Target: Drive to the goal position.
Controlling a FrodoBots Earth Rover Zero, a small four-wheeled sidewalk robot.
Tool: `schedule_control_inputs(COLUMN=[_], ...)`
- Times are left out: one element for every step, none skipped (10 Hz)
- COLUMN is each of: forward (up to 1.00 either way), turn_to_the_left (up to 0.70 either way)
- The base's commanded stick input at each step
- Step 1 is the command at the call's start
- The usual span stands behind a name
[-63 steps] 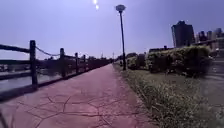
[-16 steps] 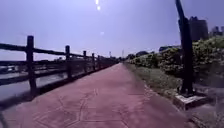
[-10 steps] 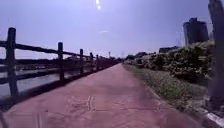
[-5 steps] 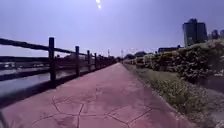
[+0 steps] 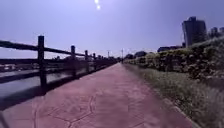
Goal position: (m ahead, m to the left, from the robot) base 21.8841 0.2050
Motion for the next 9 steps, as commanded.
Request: schedule_control_inputs(forward=[1.0,1.0,1.0,1.0,1.0,1.0,1.0,1.0,1.0], turn_to_the_left=[0.01,0.01,0.01,0.01,0.01,0.01,0.01,0.01,0.01])
